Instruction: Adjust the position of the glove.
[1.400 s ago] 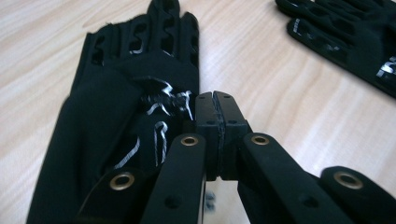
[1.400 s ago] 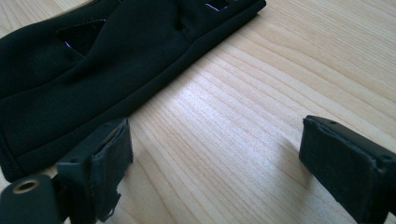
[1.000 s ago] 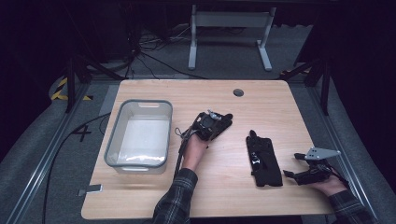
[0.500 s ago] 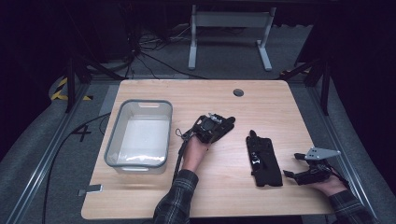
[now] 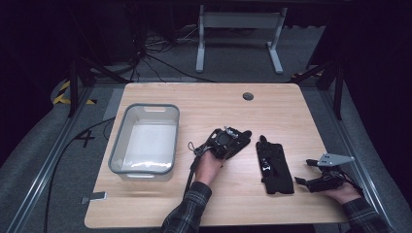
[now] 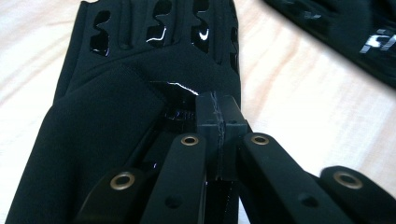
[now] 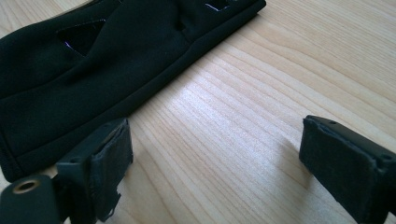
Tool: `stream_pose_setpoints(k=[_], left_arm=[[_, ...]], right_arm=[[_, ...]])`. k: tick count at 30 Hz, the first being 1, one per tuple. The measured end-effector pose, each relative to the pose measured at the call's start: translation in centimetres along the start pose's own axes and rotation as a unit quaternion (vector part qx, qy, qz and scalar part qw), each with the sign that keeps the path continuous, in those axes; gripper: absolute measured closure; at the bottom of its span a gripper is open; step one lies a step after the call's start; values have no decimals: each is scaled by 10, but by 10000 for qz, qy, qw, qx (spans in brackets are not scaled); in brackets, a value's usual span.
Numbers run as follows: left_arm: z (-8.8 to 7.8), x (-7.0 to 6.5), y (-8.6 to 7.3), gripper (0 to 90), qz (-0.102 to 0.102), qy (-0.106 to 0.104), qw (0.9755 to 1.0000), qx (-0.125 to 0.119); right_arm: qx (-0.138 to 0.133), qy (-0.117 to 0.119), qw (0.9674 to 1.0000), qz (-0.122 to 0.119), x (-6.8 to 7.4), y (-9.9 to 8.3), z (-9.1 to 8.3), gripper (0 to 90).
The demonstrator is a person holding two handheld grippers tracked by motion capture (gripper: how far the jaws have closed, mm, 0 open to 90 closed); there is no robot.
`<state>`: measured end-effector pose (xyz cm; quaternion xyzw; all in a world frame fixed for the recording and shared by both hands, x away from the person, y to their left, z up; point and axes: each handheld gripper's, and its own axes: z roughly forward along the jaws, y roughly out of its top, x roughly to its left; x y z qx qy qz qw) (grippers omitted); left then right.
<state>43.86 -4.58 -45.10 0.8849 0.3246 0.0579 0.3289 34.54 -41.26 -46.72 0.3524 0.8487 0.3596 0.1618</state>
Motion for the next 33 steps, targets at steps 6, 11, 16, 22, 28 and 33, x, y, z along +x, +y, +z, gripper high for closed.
stream_pose_setpoints(k=[6, 11, 16, 22, 28, 33], left_arm=[[-1, -11, -4, 898, -11, -116, 9999, 9], [-5, -18, -5, 898, 54, -128, 9999, -21], [-24, -18, -5, 898, 72, -31, 9998, -180], [-48, -5, -22, 898, -86, 324, 9990, -294], [-56, 3, -36, 898, -278, 586, 9976, -258], [-51, 7, -41, 898, -312, 709, 9970, -62]], right_arm=[[0, -1, 10000, -2, 0, 0, 0, 101], [-3, 5, 10000, 0, 0, 0, 0, 101], [-2, 6, 10000, 1, 0, 0, 0, 101], [0, 0, 10000, 0, 0, 0, 0, 101], [-3, 5, 10000, 2, 0, 0, 0, 101], [-1, 6, 10000, 1, 0, 0, 0, 101]])
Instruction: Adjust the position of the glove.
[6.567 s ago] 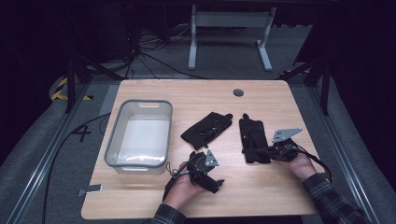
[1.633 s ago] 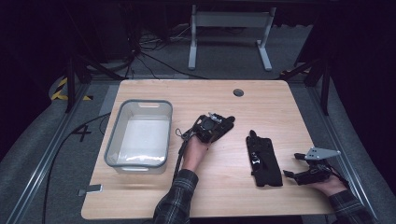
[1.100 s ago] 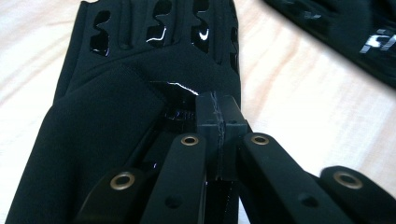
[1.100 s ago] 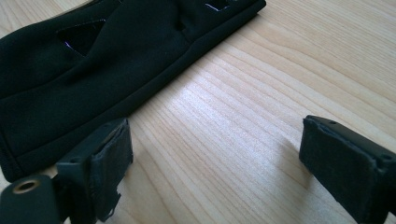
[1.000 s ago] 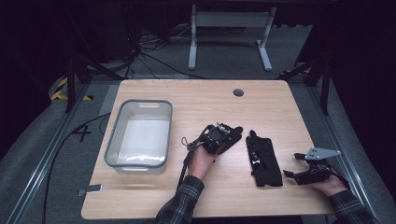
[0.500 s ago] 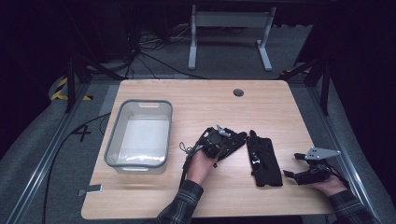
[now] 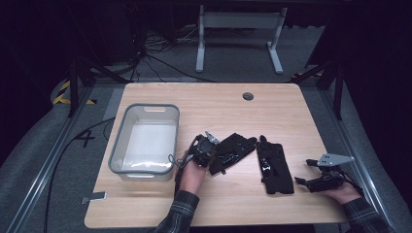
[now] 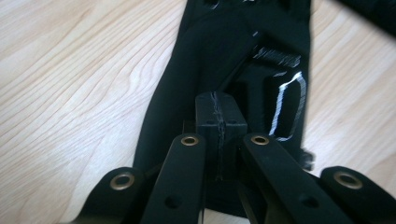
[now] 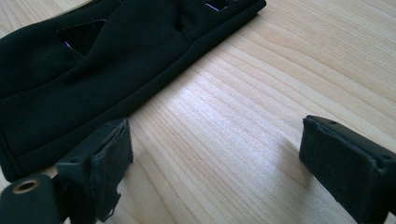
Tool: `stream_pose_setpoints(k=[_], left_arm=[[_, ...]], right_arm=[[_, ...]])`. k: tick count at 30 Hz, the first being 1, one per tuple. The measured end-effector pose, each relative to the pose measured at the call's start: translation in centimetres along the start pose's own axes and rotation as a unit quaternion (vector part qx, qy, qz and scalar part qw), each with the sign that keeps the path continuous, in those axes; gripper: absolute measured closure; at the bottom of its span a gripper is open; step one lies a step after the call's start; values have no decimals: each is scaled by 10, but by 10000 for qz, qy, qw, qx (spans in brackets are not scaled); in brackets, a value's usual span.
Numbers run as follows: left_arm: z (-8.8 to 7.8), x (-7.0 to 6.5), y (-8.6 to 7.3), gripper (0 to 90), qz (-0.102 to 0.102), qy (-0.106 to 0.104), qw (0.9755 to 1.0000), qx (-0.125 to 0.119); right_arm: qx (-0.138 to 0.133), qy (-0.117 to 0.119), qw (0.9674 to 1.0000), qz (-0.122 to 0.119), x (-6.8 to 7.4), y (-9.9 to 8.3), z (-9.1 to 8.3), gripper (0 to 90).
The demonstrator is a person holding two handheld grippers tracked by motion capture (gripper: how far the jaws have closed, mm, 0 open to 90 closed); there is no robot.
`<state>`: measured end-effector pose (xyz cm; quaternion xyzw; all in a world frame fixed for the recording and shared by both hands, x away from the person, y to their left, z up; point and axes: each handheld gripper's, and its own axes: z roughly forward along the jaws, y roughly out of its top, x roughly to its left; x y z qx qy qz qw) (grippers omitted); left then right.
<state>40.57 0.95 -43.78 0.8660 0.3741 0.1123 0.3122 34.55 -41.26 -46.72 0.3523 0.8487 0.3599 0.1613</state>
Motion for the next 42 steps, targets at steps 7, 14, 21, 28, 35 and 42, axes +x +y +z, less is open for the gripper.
stream_pose_setpoints(k=[7, 14, 21, 28, 35, 42], left_arm=[[7, 0, -3, 898, 25, -66, 9998, 204], [4, -14, -10, 898, 148, -322, 9992, 205], [2, -28, -15, 898, 291, -676, 9971, 204], [6, -44, -13, 898, 506, -1032, 9932, 184], [10, -61, -10, 898, 748, -1203, 9897, 184], [14, -72, -7, 898, 863, -1452, 9855, 157]], right_arm=[[1, -6, 10000, -1, 0, 0, 0, 101], [2, -6, 10000, -2, 0, 0, 0, 101], [2, -6, 10000, -2, 0, 0, 0, 102], [-1, -2, 10000, -1, 0, 0, 0, 101], [3, -7, 10000, -5, 0, 0, 0, 101], [5, -11, 10000, -5, 0, 0, 0, 101]])
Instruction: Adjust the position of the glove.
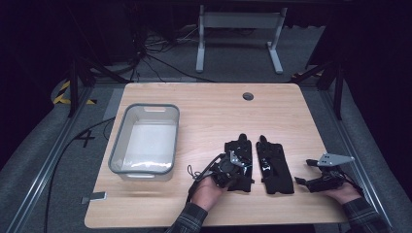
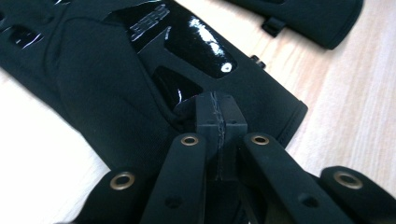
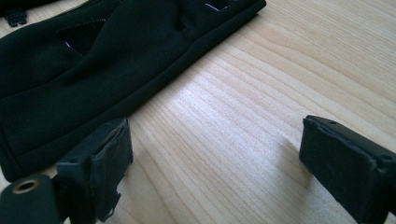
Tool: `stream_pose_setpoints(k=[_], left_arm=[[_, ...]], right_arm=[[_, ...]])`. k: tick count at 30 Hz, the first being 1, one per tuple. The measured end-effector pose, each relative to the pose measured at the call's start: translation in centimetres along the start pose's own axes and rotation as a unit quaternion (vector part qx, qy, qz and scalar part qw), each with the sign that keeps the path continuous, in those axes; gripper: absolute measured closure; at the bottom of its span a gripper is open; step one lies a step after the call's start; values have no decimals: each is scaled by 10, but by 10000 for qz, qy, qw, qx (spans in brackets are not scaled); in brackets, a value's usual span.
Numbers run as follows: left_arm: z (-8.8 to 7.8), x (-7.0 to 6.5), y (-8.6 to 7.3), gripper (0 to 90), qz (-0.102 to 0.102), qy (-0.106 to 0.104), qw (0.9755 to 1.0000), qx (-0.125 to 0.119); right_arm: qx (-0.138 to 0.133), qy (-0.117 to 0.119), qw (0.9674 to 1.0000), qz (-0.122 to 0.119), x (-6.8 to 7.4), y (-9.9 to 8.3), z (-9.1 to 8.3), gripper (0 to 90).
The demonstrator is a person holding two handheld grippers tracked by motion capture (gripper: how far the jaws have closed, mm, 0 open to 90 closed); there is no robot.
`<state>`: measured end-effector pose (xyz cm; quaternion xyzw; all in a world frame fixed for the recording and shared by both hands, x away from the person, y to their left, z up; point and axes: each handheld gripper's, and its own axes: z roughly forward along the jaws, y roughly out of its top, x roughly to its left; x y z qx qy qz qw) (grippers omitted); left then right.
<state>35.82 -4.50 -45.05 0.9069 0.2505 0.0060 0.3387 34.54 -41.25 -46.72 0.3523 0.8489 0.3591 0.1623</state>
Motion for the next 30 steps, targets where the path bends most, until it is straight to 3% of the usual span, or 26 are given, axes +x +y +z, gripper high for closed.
stream_pose_setpoints(k=[10, 18, 23, 26, 30], left_arm=[[1, -4, 2, 897, 10, -119, 9999, 0], [-16, 5, 1, 876, -103, 26, 9995, -292], [-26, 16, -4, 787, -291, 300, 9983, -406], [-29, 24, -6, 690, -420, 498, 9970, -413], [-29, 33, -10, 531, -570, 569, 9956, -483]], right_arm=[[0, 0, 10000, -1, 0, 0, 0, 101], [0, 1, 10000, -1, 0, 0, 0, 101], [2, -3, 10000, 5, 0, 0, 0, 103], [61, -7, 10000, 44, -1, 3, -2, 179], [1, 145, 9999, 53, -1, 4, -4, 292]])
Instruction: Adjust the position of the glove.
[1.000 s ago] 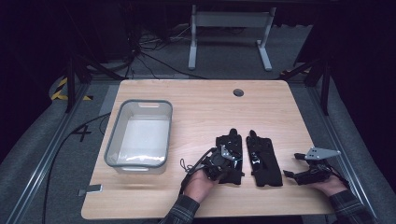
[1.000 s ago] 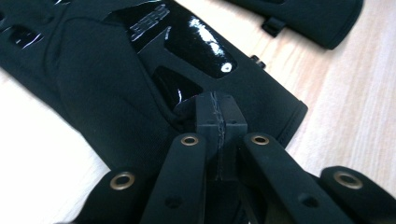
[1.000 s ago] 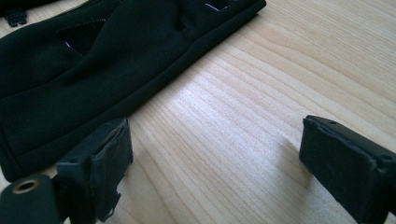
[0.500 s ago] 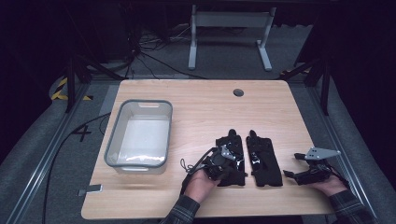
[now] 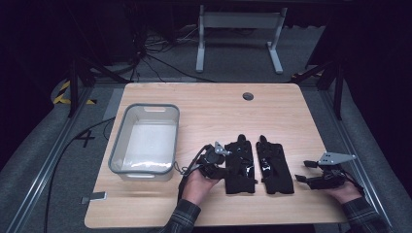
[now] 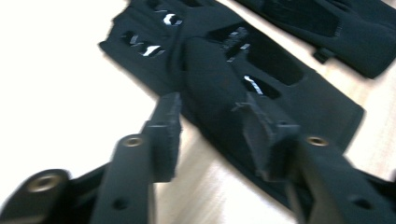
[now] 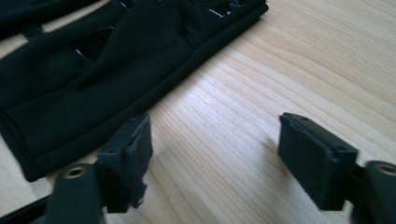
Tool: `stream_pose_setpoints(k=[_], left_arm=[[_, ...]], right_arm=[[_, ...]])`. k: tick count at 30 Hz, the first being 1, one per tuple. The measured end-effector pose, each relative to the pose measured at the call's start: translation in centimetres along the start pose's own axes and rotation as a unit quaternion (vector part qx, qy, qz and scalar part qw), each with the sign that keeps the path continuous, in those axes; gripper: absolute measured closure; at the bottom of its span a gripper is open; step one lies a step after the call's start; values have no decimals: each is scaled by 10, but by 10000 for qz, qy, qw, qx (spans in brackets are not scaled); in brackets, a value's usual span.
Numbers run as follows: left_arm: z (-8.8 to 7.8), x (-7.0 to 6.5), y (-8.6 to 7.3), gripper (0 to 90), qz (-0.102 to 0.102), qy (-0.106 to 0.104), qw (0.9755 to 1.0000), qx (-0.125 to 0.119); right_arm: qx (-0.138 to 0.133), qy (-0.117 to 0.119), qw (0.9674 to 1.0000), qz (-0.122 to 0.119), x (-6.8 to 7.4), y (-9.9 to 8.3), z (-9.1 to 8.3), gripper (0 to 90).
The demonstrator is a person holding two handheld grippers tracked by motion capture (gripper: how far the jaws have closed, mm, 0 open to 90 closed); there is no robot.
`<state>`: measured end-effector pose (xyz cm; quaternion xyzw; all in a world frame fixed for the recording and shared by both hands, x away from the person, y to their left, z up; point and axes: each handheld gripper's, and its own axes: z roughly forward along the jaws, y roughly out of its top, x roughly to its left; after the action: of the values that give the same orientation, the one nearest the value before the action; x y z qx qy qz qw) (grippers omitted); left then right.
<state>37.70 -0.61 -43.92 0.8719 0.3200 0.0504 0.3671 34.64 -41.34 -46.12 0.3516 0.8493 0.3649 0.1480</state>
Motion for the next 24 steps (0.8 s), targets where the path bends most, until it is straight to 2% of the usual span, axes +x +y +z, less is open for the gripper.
stream_pose_setpoints(k=[5, 8, 9, 10, 12, 13, 16, 24], left_arm=[[3, 5, -1, 473, -87, 40, 10000, -16], [6, 6, -1, 467, -115, 20, 9999, -22], [6, 6, -1, 466, -115, 20, 9999, -22], [7, 6, -1, 465, -126, 20, 9999, -28], [9, 5, 0, 461, -123, 7, 9999, -15], [9, 5, 0, 461, -122, 6, 9999, -18], [12, 3, 0, 453, -117, -18, 9999, -4], [21, -1, 1, 475, -61, -108, 9998, 131]], right_arm=[[-95, 73, 9999, -100, 5, 5, -2, 439], [-132, 195, 9996, -139, 9, 10, -2, 592], [-132, 195, 9996, -139, 9, 10, -2, 592], [-174, 287, 9992, -212, 13, 15, -1, 702], [-191, 360, 9988, -276, 17, 20, 0, 787], [-191, 360, 9988, -276, 17, 20, 0, 787], [-136, 513, 9978, -399, 22, 28, 8, 891], [16, 515, 9976, -454, 22, 33, 20, 895]])
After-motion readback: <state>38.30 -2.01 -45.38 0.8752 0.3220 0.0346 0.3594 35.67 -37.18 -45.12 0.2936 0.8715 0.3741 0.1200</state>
